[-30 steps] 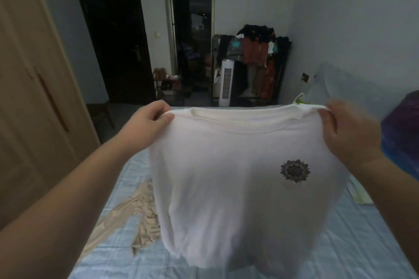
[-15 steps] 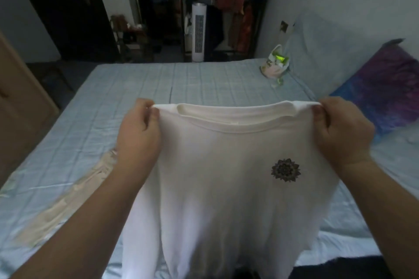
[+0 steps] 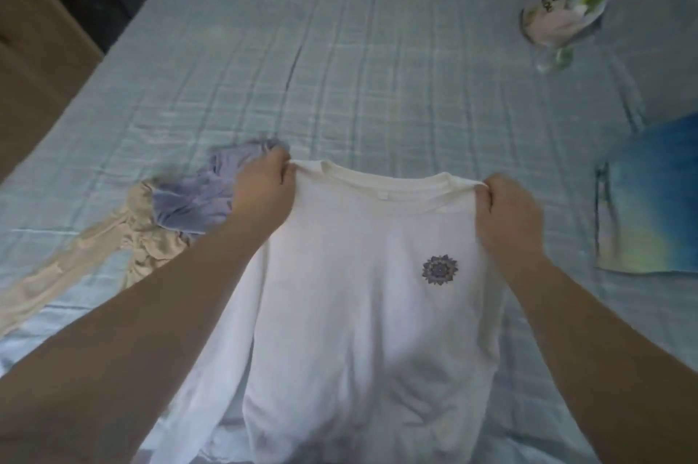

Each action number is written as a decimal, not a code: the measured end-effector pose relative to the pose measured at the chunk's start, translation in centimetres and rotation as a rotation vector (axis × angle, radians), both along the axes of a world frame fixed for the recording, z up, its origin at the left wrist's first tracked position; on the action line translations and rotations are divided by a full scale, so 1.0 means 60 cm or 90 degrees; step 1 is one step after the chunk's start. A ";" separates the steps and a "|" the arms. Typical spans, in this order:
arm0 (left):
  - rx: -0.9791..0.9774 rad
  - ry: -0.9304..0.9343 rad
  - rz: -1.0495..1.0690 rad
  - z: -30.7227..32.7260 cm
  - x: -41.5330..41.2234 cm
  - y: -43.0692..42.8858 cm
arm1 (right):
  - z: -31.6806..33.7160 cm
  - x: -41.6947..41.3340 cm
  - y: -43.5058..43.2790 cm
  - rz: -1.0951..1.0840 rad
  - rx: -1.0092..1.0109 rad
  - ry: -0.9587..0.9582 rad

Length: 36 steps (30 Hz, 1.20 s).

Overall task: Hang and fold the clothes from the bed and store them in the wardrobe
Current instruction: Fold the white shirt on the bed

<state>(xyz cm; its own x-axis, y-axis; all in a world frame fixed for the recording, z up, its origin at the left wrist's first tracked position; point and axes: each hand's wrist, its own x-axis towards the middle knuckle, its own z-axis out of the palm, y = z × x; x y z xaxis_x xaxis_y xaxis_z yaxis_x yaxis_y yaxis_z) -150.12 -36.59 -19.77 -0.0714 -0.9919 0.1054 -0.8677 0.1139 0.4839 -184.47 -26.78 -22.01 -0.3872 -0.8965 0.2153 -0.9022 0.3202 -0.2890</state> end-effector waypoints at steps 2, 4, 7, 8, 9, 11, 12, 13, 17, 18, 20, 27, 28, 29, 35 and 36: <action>0.061 -0.023 0.005 -0.054 -0.033 -0.048 | -0.062 -0.016 -0.051 -0.011 0.036 -0.005; 0.104 -0.056 0.041 -0.110 -0.057 -0.088 | -0.121 -0.026 -0.096 -0.022 0.066 -0.015; 0.140 -0.081 0.116 -0.200 -0.079 -0.143 | -0.213 -0.042 -0.157 -0.031 0.080 -0.018; 0.139 -0.079 0.138 -0.231 -0.084 -0.162 | -0.243 -0.045 -0.176 -0.029 0.064 -0.016; 0.137 -0.085 0.146 -0.263 -0.088 -0.181 | -0.272 -0.047 -0.195 -0.029 0.049 -0.016; 0.126 -0.113 0.128 -0.330 -0.096 -0.211 | -0.339 -0.051 -0.228 -0.044 0.033 -0.003; 0.116 -0.130 0.116 -0.361 -0.100 -0.222 | -0.371 -0.050 -0.240 -0.050 0.030 0.003; 0.108 -0.141 0.107 -0.391 -0.103 -0.233 | -0.400 -0.047 -0.250 -0.056 0.027 0.003; 0.090 -0.154 0.103 -0.497 -0.110 -0.268 | -0.497 -0.043 -0.285 -0.058 0.013 -0.004; 0.082 -0.153 0.100 -0.518 -0.111 -0.271 | -0.515 -0.046 -0.294 -0.052 0.010 0.005; 0.069 -0.164 0.079 -0.550 -0.113 -0.277 | -0.542 -0.053 -0.308 -0.038 0.001 0.027; 0.026 -0.225 0.039 -0.632 -0.106 -0.291 | -0.600 -0.056 -0.310 -0.011 0.021 0.093; 0.012 -0.221 0.037 -0.635 -0.106 -0.289 | -0.598 -0.055 -0.311 -0.008 0.027 0.096; -0.002 -0.212 0.031 -0.634 -0.105 -0.287 | -0.594 -0.053 -0.310 -0.003 0.034 0.095; -0.046 -0.181 -0.106 -0.592 -0.097 -0.219 | -0.551 -0.036 -0.252 0.079 0.070 0.066; -0.034 -0.172 -0.140 -0.585 -0.099 -0.191 | -0.542 -0.022 -0.229 0.091 0.069 0.051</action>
